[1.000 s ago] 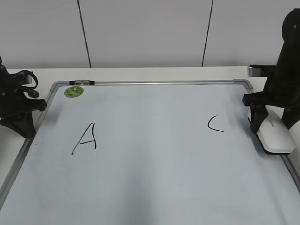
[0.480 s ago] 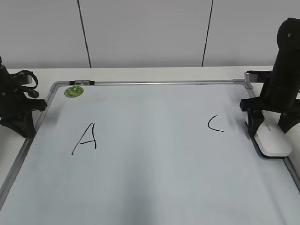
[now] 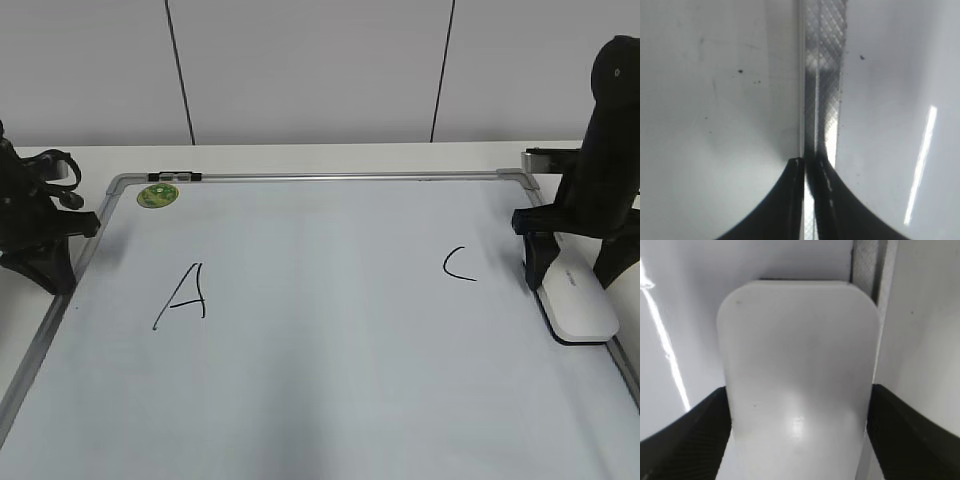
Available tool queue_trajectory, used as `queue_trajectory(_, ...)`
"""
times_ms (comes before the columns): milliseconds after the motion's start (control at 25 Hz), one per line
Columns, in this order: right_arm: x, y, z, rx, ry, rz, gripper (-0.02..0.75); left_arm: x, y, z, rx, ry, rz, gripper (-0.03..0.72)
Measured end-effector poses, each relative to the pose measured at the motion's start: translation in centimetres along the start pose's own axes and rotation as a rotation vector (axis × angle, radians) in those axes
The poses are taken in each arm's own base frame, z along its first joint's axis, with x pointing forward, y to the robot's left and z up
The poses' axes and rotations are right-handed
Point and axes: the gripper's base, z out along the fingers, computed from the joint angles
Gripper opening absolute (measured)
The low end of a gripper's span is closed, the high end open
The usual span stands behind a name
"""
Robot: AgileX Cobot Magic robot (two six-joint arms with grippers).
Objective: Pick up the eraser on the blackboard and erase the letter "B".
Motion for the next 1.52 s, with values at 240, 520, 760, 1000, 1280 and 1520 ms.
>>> queue_trajectory(240, -1.2, -0.1, -2.1, 0.027, -0.073, -0.014, 0.631, 0.0, 0.0, 0.0, -0.002, 0.000, 0.001, 0.071)
queue_trajectory(520, -1.4, -0.2, -2.4, 0.034, -0.083, -0.016, 0.631, 0.1, 0.2, -1.6, -0.043, -0.034, 0.036, 0.388)
queue_trajectory(760, -0.8, -0.2, -4.3, 0.046, -0.125, 0.001, 0.596, 0.6, -0.3, -4.9, -0.044, -0.084, 0.049, 0.445)
queue_trajectory(1000, 0.3, -0.1, -7.5, 0.046, -0.202, 0.020, 0.562, 1.6, -0.9, -9.6, -0.041, -0.186, 0.063, 0.447)
queue_trajectory(1280, 5.8, 2.2, -12.0, 0.070, -0.289, -0.028, 0.559, 5.0, -1.5, -14.2, -0.037, -0.255, 0.075, 0.442)
queue_trajectory(1520, 12.8, 3.4, -12.8, 0.109, -0.383, -0.048, 0.557, 9.9, -1.5, -15.8, -0.038, -0.300, 0.077, 0.420)
